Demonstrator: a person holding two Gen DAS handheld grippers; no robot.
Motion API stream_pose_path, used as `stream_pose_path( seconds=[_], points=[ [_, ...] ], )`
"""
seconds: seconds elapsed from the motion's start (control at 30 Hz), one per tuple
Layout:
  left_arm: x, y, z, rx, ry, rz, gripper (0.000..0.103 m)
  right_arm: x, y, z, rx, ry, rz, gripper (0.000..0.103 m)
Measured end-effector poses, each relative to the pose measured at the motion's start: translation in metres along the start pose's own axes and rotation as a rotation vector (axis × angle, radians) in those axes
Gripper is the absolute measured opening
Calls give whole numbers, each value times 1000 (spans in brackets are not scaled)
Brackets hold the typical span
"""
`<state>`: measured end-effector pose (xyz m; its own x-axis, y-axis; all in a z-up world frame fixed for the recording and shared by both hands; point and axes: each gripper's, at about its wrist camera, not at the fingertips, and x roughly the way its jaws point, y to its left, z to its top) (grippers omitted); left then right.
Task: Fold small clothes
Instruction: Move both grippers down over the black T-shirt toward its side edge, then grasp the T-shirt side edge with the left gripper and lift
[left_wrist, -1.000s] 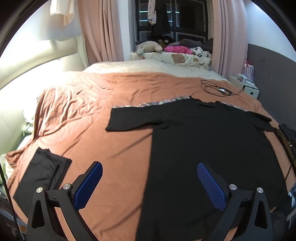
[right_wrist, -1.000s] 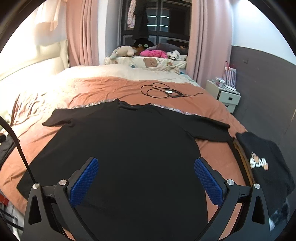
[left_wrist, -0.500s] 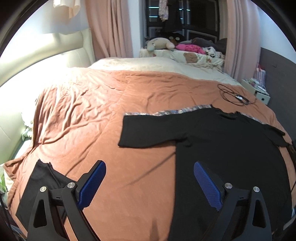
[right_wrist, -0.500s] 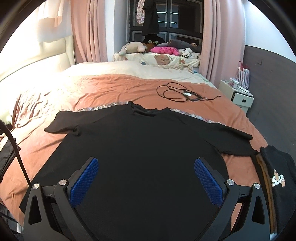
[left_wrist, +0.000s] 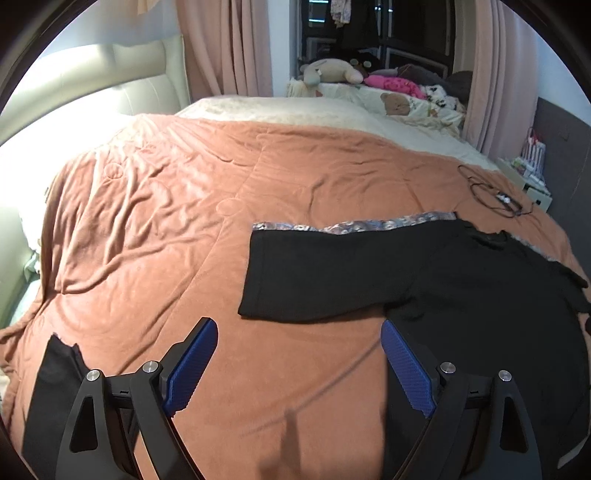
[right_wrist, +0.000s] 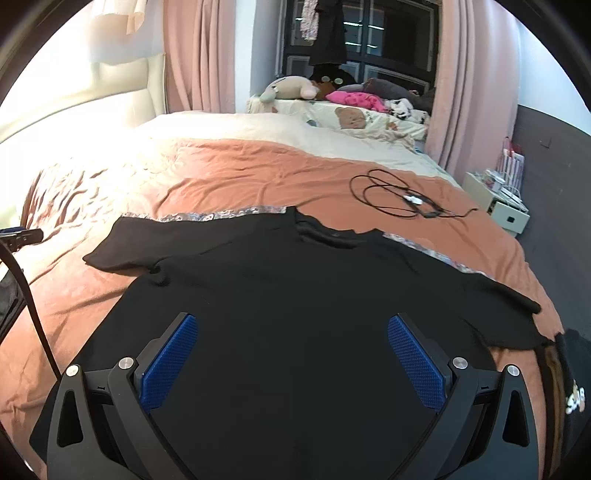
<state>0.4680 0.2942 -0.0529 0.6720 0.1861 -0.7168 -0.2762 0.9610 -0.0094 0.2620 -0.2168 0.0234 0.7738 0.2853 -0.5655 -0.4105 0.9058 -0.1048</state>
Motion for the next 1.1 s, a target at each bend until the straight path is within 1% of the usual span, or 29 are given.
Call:
stream_pose_path(
  seconds=[0.07,0.17,0.2,0.23,0.27,0.33,0.43,0.47,0.53,0.57,0.7,0.73,0.8,0.93,1.0,1.03,1.1],
  points=[
    [15,2,4,6,9,0,90,13,4,3,-11,4,5,103],
    [38,7,10,-5,32,6,85,31,9,9,-26,11,18,103],
    [46,9,13,-17,39,7,85,39,11,11,-32,11,30,99],
    [53,13,15,-33,43,5,85,45,12,13,-35,11,38,93],
    [59,16,17,-51,44,1,84,50,13,15,-36,15,48,91],
    [69,22,21,-84,37,-7,84,66,15,18,-43,34,89,82],
    [89,29,27,-114,45,-3,83,90,16,23,-38,53,123,78],
    [97,31,29,-121,55,-3,81,97,15,25,-32,60,133,76],
    [114,37,32,-140,82,-9,78,117,15,29,-18,81,154,67],
    [124,40,34,-149,95,-8,78,127,16,32,-10,92,164,65],
    [158,46,44,-136,134,41,78,165,17,42,24,145,235,53],
    [166,47,46,-135,148,47,78,174,18,44,30,158,248,48],
    [181,51,49,-139,173,51,78,195,21,50,46,189,273,44],
    [210,58,56,-127,205,91,78,229,24,64,106,223,329,44],
    [223,62,57,-132,219,109,78,239,29,67,137,237,353,44],
    [229,64,58,-141,226,115,76,245,30,67,148,242,364,44],
    [241,69,57,-167,242,101,66,257,39,67,161,255,393,44]
  ],
)
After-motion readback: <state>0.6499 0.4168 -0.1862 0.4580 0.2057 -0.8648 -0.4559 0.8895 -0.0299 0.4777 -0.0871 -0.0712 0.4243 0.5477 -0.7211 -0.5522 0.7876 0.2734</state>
